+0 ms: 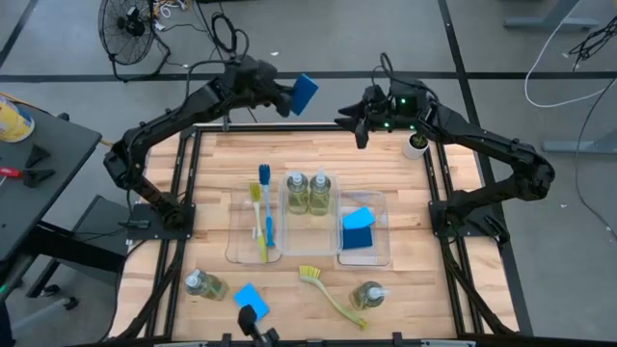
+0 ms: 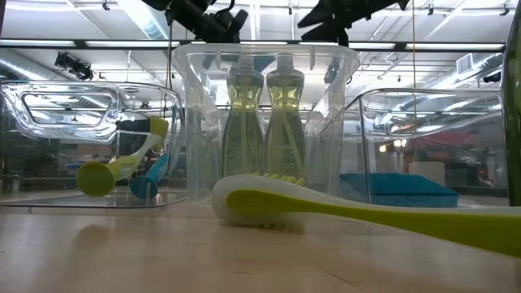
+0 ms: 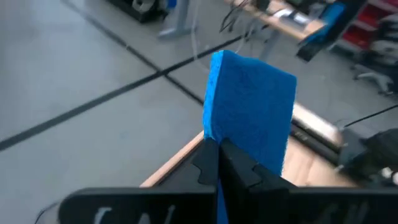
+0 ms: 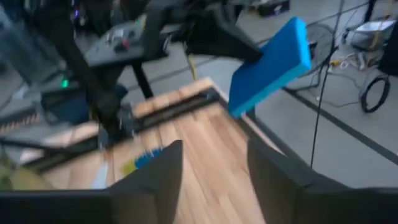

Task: Pick & Place Kitchen Sink Supplies
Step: Put the blue sponge wipe into the right transparent bin

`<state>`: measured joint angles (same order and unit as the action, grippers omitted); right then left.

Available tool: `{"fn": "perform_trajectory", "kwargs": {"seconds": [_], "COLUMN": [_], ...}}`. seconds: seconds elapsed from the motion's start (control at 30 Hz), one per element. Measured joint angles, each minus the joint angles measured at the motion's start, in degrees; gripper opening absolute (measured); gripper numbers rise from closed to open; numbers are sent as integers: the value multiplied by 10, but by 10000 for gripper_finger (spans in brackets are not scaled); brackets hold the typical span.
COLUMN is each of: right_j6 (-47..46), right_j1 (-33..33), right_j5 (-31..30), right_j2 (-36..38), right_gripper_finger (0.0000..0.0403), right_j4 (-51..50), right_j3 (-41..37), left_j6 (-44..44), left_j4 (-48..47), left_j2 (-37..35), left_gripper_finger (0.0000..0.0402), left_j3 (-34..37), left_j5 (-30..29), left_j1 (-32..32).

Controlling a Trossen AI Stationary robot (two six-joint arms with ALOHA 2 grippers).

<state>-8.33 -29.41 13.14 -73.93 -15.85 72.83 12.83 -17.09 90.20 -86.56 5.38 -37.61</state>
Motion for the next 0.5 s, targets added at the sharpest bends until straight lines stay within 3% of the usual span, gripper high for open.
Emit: {"fn": "perform_trajectory", "kwargs": {"seconds": [0.23,0.5], "right_j6": [-52,-82], "right_j1": [0,0], "right_j5": [-68,-108], "right_j2": [0,0], "right_gripper_finger": [266,314], "right_j4": [26,42], "right_j3": [0,0], "left_j6": [-7,-22], "left_j4": [88,131], "left_j2": [0,0], "left_gripper_finger": [3,6], "left_j3": [0,0], "left_j5": [0,-13], "left_j1": [38,82]}}
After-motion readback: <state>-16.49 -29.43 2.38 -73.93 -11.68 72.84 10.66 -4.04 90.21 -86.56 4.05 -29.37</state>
